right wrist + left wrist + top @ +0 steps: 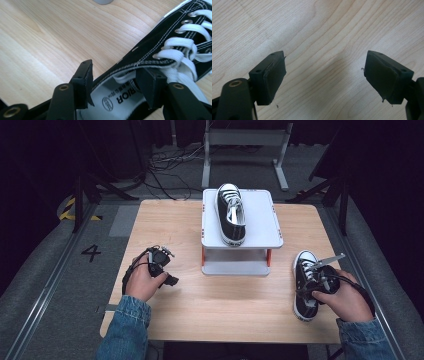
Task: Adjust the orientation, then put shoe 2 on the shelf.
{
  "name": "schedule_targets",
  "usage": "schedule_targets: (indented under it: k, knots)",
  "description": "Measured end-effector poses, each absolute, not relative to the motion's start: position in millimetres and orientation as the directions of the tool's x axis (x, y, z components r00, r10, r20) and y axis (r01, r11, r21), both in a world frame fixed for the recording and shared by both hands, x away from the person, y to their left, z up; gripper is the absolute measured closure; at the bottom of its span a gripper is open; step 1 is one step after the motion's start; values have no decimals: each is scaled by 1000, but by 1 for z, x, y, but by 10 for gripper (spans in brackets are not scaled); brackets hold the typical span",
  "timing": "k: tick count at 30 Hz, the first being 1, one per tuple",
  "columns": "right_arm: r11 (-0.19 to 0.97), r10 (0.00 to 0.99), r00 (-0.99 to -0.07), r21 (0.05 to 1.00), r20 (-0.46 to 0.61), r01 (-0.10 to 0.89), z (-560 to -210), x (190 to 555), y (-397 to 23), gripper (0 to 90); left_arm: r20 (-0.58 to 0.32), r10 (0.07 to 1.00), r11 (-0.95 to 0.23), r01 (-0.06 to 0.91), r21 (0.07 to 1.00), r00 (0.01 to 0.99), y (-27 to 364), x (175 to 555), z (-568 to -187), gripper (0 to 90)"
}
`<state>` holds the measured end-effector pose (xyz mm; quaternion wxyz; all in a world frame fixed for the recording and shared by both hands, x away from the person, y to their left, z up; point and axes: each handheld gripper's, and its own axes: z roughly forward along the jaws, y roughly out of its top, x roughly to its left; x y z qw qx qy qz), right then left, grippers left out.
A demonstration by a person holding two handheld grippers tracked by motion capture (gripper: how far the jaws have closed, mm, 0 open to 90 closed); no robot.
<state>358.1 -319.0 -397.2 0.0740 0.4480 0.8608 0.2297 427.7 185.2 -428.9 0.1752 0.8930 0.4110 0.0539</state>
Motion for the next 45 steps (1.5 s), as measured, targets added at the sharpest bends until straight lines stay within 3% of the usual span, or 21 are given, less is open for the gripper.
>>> schedule_targets:
  k: [6,9,11,24,30,36,45]
  knots:
    - [474,809,-585,516,67,714,-373,344,-335,466,-45,754,-599,715,361,655,184,428,-427,183]
    - [480,823,-568,547,-11,685,-365,345,-353,467,-48,758,-595,719,360,651,185,427,-426,183]
    - [514,819,-571,529,-66,675,-368,348,-360,467,-48,761,-592,723,356,647,185,428,-426,184]
    - [598,765,-635,492,-112,633,-402,379,-350,492,-45,770,-583,730,357,637,192,424,-428,185]
    - [642,727,-674,478,-132,600,-401,387,-347,507,-46,781,-569,740,358,623,199,419,-429,185]
    - [637,729,-679,446,-87,628,-399,391,-344,667,-46,791,-555,747,367,610,205,415,-429,187]
    - [637,732,-679,398,-44,660,-386,401,-347,777,-58,798,-538,753,378,600,212,411,-426,190]
